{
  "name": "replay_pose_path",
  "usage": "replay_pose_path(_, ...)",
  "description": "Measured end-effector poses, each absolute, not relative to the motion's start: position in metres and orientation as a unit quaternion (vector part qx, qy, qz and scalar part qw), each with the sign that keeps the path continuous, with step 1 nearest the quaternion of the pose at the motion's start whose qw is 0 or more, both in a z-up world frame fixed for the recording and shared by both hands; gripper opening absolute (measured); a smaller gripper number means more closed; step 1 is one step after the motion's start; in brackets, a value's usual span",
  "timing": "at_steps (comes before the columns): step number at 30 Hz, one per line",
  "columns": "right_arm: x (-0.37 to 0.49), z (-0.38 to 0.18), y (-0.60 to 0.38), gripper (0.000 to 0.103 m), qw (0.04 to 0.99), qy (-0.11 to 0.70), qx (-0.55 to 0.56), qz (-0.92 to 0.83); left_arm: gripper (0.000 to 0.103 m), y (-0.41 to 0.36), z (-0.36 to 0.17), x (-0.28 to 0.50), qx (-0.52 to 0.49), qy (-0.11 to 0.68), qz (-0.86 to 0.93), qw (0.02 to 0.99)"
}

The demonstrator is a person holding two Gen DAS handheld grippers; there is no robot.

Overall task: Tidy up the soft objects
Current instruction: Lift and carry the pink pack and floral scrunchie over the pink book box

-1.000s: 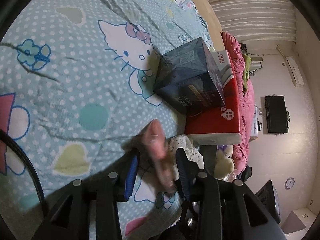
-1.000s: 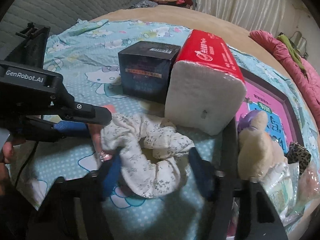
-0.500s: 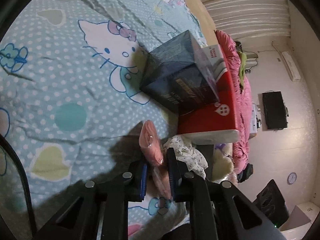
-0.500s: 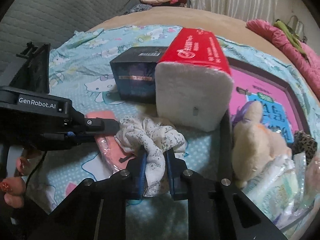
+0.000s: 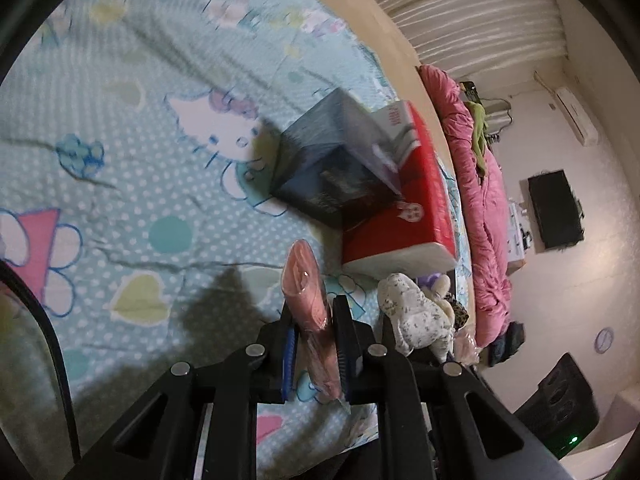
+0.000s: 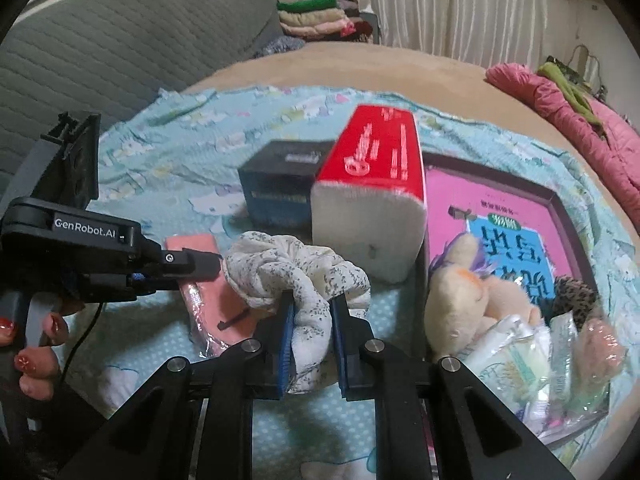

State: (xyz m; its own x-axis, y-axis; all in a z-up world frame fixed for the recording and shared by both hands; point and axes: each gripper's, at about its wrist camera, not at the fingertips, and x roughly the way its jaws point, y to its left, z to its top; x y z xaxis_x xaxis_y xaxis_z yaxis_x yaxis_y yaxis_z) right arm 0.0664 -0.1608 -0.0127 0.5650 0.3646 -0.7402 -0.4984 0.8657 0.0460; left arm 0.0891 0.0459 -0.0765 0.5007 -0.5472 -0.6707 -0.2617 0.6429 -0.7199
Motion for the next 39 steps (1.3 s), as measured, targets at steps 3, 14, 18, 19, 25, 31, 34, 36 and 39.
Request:
replay_pose_path(3, 0.061, -0.001, -0.166, 0.018, 0.886, 0.386, -0.074, 0.248, 0.017, 0.04, -0.057, 0.084, -0.381, 0.485, -0.087, 0.783)
replay_pose_path(14, 0.04, 0.049, -0.208, 0.018, 0.918, 0.317, -0.037, 0.236, 0.017, -0.002, 0.013, 0.077, -0.316, 0.45, -0.115, 0.827)
replay_pose_path(18, 0.037, 0.064, -0.238, 0.018, 0.931, 0.296, -0.016, 0.212, 0.017, -0.026, 0.035, 0.079, -0.296, 0.443, -0.131, 0.836)
replay_pose_path(19, 0.036, 0.066, -0.245, 0.018, 0.934, 0.292, -0.011, 0.207, 0.017, -0.033, 0.041, 0.081, -0.289, 0.441, -0.136, 0.839)
replay_pose_path(25, 0.035, 0.079, -0.295, 0.018, 0.948, 0.271, 0.032, 0.163, 0.017, -0.07, 0.062, 0.091, -0.26, 0.438, -0.157, 0.846)
replay_pose_path(31, 0.034, 0.083, -0.34, 0.018, 0.955, 0.259, 0.072, 0.122, 0.017, -0.114, 0.078, 0.102, -0.221, 0.437, -0.179, 0.853)
replay_pose_path(34, 0.035, 0.082, -0.358, 0.018, 0.957, 0.256, 0.088, 0.108, 0.017, -0.136, 0.081, 0.108, -0.207, 0.442, -0.189, 0.852)
replay_pose_path(36, 0.035, 0.081, -0.367, 0.018, 0.957, 0.253, 0.098, 0.1, 0.017, -0.148, 0.08, 0.112, -0.199, 0.444, -0.195, 0.852)
replay_pose_path(39, 0.037, 0.079, -0.379, 0.018, 0.957, 0.253, 0.113, 0.09, 0.017, -0.164, 0.077, 0.119, -0.192, 0.446, -0.204, 0.85)
